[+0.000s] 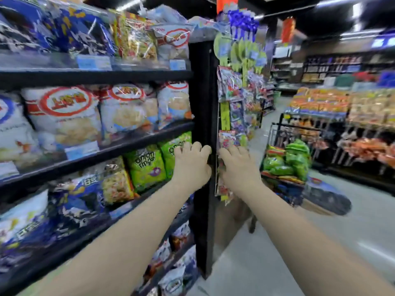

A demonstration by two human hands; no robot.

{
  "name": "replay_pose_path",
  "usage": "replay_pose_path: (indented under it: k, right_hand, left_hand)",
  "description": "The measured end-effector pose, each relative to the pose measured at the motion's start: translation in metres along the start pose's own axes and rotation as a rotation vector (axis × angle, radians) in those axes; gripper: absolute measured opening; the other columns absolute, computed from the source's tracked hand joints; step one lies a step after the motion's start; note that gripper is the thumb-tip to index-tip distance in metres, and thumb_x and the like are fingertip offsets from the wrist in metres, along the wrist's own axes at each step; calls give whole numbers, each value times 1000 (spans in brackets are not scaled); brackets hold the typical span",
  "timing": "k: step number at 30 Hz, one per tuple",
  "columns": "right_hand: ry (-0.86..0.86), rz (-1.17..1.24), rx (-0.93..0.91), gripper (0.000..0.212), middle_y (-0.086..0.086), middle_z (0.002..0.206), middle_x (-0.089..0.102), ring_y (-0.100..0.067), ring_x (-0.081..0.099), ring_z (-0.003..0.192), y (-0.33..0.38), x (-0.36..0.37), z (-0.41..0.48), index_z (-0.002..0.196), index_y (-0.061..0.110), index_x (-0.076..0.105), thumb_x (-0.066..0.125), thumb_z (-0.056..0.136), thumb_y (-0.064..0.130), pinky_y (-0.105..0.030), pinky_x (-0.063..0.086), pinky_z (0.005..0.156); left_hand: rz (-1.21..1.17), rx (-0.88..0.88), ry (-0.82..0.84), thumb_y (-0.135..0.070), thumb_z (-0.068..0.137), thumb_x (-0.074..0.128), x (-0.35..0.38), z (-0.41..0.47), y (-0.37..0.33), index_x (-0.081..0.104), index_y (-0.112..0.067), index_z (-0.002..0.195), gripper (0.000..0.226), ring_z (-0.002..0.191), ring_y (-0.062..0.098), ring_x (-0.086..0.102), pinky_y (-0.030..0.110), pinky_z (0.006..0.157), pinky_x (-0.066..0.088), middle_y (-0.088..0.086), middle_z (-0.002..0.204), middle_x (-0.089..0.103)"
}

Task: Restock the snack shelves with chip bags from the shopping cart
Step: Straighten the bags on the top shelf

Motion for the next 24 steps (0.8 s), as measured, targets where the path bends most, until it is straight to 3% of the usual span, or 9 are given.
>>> replay_pose_path:
  k: [5, 9, 14, 19, 24]
  right_hand:
    - [126, -82, 207, 51, -7, 131, 48, -32, 42, 120, -121, 36, -69, 134, 19, 43, 59, 85, 24, -43, 38, 93]
    - [195, -141, 313, 48, -6, 125, 51, -32, 44, 117, -225, 63, -104, 128, 20, 48, 63, 83, 24, -42, 39, 89]
    - [267, -147, 431, 46, -5, 125, 50, -31, 43, 117, -355, 97, -134, 130, 21, 46, 60, 87, 23, -41, 37, 90]
    - [315, -80, 489, 41, -5, 125, 52, -31, 43, 116, -454, 134, -142, 127, 20, 51, 59, 86, 18, -40, 38, 92]
    - [432, -13, 533, 51, -2, 129, 50, -29, 43, 119, -515, 193, -143, 134, 24, 46, 62, 85, 25, -38, 36, 93]
  left_hand:
    - [-80, 183, 67, -31, 69, 60, 64, 5, -130, 63, -18, 102, 36, 92, 32, 55, 42, 79, 38, 7, 98, 63]
    - [-160, 279, 147, -30, 79, 57, 117, 30, -238, 55, -20, 117, 39, 113, 32, 48, 46, 95, 32, 6, 118, 57]
    - [-296, 307, 241, -29, 85, 54, 187, 68, -357, 53, -22, 120, 36, 115, 30, 43, 45, 95, 31, 3, 120, 52]
    - [-321, 298, 339, -29, 86, 53, 245, 103, -439, 50, -25, 125, 39, 118, 29, 41, 43, 94, 32, 2, 124, 49]
    - [-341, 292, 435, -34, 87, 52, 309, 128, -481, 50, -29, 126, 40, 117, 26, 42, 43, 93, 32, -1, 123, 51]
Point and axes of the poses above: each hand's wrist, its own z-axis towards the middle knuckle, its own x-axis out of the palm, y = z × x, the point moved 10 cm from there along z, towards the middle knuckle
